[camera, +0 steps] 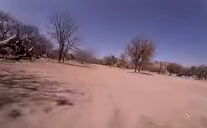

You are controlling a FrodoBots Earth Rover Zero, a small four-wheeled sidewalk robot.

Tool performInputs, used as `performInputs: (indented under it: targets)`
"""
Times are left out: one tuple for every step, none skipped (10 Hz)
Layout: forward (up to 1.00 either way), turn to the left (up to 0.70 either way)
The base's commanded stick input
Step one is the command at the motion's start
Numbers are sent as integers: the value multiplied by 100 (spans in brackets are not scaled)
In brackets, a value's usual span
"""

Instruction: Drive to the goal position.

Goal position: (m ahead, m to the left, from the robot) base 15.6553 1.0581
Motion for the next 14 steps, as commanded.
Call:
performInputs:
  targets:
    - [100, 0]
    - [100, 0]
    - [100, 0]
    - [100, 0]
    - [100, 0]
    - [100, 0]
    - [100, 0]
    - [100, 0]
    - [100, -3]
    - [100, -15]
    - [100, -27]
    - [100, -21]
    - [100, -15]
    - [100, -10]
